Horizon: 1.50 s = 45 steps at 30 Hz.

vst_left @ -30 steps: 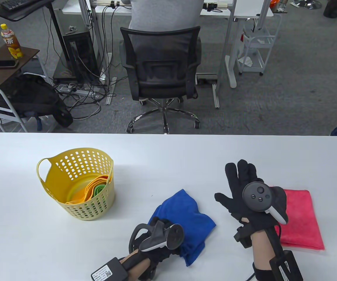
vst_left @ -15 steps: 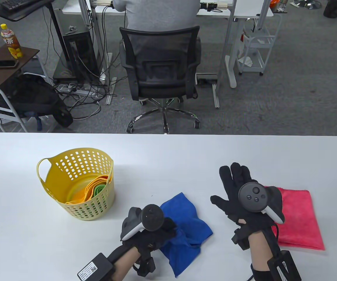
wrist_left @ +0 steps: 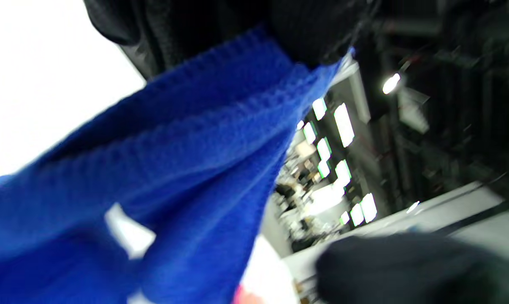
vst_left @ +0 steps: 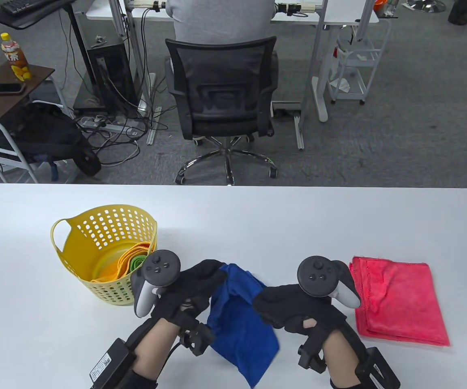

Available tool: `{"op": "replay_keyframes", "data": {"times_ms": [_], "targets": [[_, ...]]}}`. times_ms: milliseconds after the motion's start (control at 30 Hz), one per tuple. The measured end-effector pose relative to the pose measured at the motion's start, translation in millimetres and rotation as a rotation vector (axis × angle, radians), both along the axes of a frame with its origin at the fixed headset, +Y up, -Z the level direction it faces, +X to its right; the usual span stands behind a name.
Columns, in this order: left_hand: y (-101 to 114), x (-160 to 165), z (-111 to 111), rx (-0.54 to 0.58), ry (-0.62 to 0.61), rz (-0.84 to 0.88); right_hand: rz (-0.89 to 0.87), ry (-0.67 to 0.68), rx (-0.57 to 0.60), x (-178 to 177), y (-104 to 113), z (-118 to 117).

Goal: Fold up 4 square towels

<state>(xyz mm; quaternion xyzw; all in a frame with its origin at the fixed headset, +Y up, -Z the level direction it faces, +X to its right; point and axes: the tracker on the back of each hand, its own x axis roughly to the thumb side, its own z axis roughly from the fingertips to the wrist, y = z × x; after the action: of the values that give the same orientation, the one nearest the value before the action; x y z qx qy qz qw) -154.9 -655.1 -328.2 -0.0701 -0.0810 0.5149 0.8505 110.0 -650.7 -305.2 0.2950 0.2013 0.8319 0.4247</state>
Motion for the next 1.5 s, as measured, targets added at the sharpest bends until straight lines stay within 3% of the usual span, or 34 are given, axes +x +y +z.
{"op": "replay_keyframes", "data": {"times_ms": [67, 133, 200, 267, 367, 467, 533, 633, 733, 800, 933, 1033, 1133, 1200, 1367, 1500], "targets": [[42.5, -4.1, 9.9, 0.096, 0.002, 0.087, -0.180, -0.065, 0.023, -5.3, 5.1, 8.6], [80.6, -3.4, 23.6, 0.200, -0.010, 0.117, -0.378, -0.173, 0.125, -2.4, 18.7, 19.7], [108.0, 3.8, 38.0, 0.292, -0.029, 0.086, -0.529, -0.312, 0.249, 6.4, 34.9, 33.5], [120.0, 18.7, 50.9, 0.361, -0.050, 0.009, -0.557, -0.378, 0.352, 16.5, 48.9, 43.4], [110.9, 47.4, 63.1, 0.432, -0.084, -0.110, -0.571, -0.408, 0.301, 29.0, 54.1, 47.8], [85.9, 75.7, 70.0, 0.438, -0.113, -0.188, -0.535, -0.416, 0.106, 34.7, 45.2, 40.9], [76.2, 81.9, 67.3, 0.456, -0.089, -0.222, -0.502, -0.467, 0.109, 37.3, 38.4, 32.7], [68.0, 76.9, 57.2, 0.376, -0.077, -0.164, -0.549, -0.389, 0.056, 37.4, 32.2, 20.0], [65.7, 63.2, 43.7, 0.285, -0.089, -0.066, -0.511, -0.380, 0.108, 38.6, 28.8, 10.5], [69.1, 44.1, 35.4, 0.292, -0.007, -0.099, -0.412, -0.476, 0.208, 50.2, 33.1, 8.7], [91.0, -32.9, 23.9, 0.350, 0.268, -0.174, -0.064, -0.868, 0.598, 112.9, 56.1, 14.1], [102.6, -83.7, 30.4, 0.384, 0.388, -0.133, -0.016, -1.015, 0.677, 152.9, 70.2, 29.2], [108.8, -94.8, 43.5, 0.399, 0.316, -0.085, 0.019, -1.014, 0.762, 153.4, 89.5, 52.0], [118.5, -96.3, 60.1, 0.460, 0.309, -0.063, 0.072, -1.031, 0.916, 143.5, 108.8, 78.7], [150.0, -109.0, 100.7, 0.577, 0.252, -0.012, -0.016, -1.031, 1.109, 133.1, 146.8, 152.5], [154.2, -114.5, 97.3, 0.566, 0.267, -0.020, -0.014, -1.019, 1.128, 127.2, 160.1, 163.8]]}}
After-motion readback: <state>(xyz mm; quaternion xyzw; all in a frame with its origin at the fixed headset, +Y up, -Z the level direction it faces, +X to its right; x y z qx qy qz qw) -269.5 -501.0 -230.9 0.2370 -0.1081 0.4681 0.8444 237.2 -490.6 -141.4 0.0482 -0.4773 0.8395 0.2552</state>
